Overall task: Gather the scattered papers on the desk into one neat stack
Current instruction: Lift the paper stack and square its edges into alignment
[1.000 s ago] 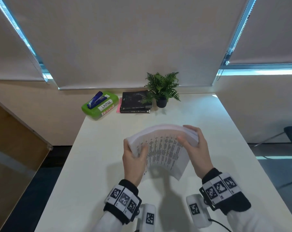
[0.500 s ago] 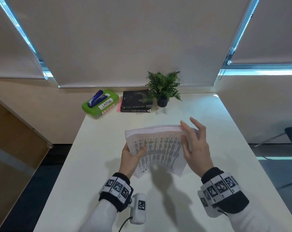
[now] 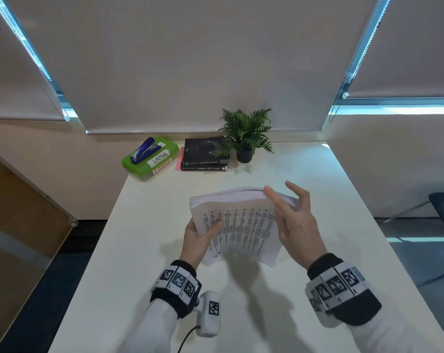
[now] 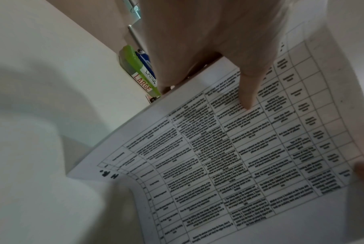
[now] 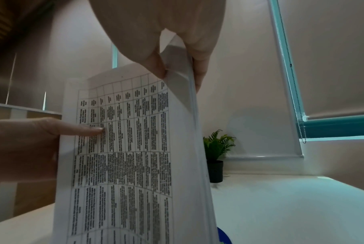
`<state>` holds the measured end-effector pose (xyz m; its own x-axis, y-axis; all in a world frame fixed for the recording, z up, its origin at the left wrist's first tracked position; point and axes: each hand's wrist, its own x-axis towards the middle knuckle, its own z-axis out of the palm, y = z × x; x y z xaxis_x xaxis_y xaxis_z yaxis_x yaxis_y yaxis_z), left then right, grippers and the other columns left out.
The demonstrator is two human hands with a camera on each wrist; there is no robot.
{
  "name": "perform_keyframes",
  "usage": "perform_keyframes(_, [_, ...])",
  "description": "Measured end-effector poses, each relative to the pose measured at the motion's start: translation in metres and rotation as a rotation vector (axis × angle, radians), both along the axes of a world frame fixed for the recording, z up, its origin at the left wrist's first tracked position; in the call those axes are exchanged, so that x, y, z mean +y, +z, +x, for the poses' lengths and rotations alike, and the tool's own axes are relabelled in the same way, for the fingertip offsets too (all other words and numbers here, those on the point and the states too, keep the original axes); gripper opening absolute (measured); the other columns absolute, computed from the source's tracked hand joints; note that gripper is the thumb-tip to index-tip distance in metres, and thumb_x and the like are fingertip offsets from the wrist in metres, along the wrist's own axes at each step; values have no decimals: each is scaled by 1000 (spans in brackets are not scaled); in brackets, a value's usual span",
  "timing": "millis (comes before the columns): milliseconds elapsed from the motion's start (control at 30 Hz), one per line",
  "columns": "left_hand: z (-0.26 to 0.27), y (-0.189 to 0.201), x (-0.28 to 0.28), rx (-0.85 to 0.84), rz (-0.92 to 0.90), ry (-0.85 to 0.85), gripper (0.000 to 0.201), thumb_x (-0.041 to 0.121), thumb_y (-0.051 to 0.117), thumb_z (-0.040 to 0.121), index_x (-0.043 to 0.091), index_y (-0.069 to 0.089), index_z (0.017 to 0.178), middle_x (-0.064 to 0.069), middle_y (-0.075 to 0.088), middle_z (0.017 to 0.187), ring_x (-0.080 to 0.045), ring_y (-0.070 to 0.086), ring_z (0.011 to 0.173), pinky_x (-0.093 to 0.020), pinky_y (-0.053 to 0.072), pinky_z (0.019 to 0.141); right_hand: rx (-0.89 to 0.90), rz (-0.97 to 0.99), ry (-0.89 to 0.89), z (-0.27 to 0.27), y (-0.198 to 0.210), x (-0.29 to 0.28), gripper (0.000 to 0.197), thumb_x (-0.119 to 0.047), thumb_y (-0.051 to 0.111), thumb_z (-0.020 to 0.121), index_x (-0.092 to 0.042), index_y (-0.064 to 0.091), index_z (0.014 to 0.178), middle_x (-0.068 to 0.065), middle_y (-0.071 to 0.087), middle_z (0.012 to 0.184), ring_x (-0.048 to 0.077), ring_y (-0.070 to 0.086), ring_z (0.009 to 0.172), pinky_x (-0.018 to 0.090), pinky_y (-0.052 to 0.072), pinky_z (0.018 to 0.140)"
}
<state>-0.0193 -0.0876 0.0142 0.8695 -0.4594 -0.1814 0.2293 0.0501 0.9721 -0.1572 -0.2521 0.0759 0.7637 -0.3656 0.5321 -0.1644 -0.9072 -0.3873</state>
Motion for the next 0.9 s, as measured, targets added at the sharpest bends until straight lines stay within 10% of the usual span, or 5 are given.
perform_keyframes(300, [-6, 5, -4, 14, -17, 34, 25, 7, 69, 81, 7, 62, 105, 1, 70, 93, 6, 69, 70, -10, 53, 60, -169, 155, -13, 7, -4, 5, 42, 4, 54, 86, -11, 56, 126, 15, 45, 122, 1, 41, 88, 9, 36, 84])
perform_keyframes(467, [-3, 13, -2, -3, 24, 2, 16, 8, 69, 81, 12, 66, 97, -2, 72, 93, -3, 69, 76, -14, 55, 64, -64, 119, -17, 3, 9, 2, 35, -3, 53, 87, -11, 59, 120, 6, 57, 96, 15, 53, 82, 24, 45, 74])
perform_keyframes(600, [-6, 28, -1, -55, 47, -66, 14, 7, 71, 79, 15, 67, 90, 2, 72, 89, -5, 70, 75, -16, 55, 62, 496, -92, -121, 5, 53, -2, 39, -23, 53, 84, -25, 47, 123, -4, 58, 102, 25, 59, 94, 42, 36, 92])
perform_keyframes(900, [-18, 59, -8, -568, 254, -203, 23, 35, 71, 76, 15, 65, 85, -2, 71, 81, -24, 66, 78, -44, 55, 73, 492, 248, 3, 2, 63, -2, 5, -26, 63, 84, -28, 66, 87, -4, 59, 71, 21, 52, 70, 26, 35, 57])
